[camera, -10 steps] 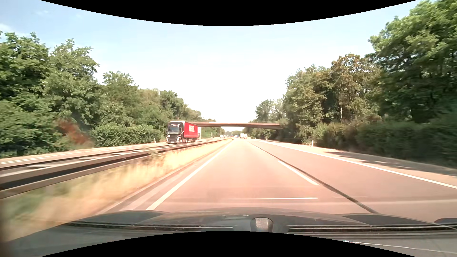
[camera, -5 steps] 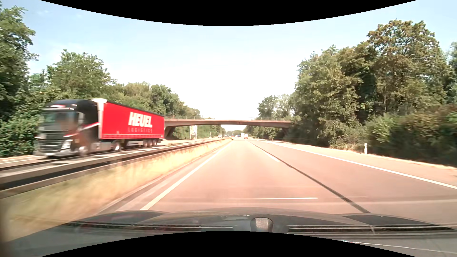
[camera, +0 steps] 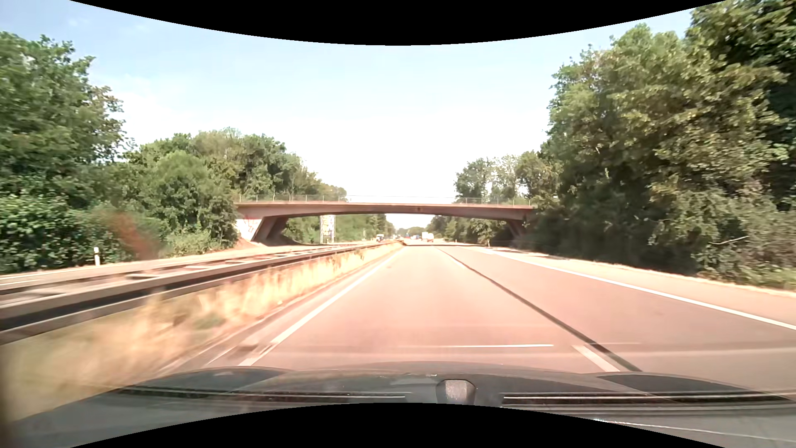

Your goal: Follow the waypoints while adhering to traffic rules and regulations

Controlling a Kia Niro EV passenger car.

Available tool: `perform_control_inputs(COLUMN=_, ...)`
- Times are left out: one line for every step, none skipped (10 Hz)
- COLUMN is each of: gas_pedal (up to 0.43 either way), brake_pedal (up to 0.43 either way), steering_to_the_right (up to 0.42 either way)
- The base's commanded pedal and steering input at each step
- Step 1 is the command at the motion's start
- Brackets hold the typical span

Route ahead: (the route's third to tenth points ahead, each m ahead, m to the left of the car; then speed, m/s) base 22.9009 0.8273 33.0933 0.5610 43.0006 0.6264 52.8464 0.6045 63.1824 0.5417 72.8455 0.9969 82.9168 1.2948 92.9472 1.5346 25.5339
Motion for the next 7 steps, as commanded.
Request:
perform_control_inputs(gas_pedal=0.13, brake_pedal=0.0, steering_to_the_right=-0.004)
perform_control_inputs(gas_pedal=0.13, brake_pedal=0.0, steering_to_the_right=-0.004)
perform_control_inputs(gas_pedal=0.138, brake_pedal=0.0, steering_to_the_right=-0.003)
perform_control_inputs(gas_pedal=0.138, brake_pedal=0.0, steering_to_the_right=-0.002)
perform_control_inputs(gas_pedal=0.138, brake_pedal=0.0, steering_to_the_right=-0.001)
perform_control_inputs(gas_pedal=0.15, brake_pedal=0.0, steering_to_the_right=0.0)
perform_control_inputs(gas_pedal=0.15, brake_pedal=0.0, steering_to_the_right=0.0)
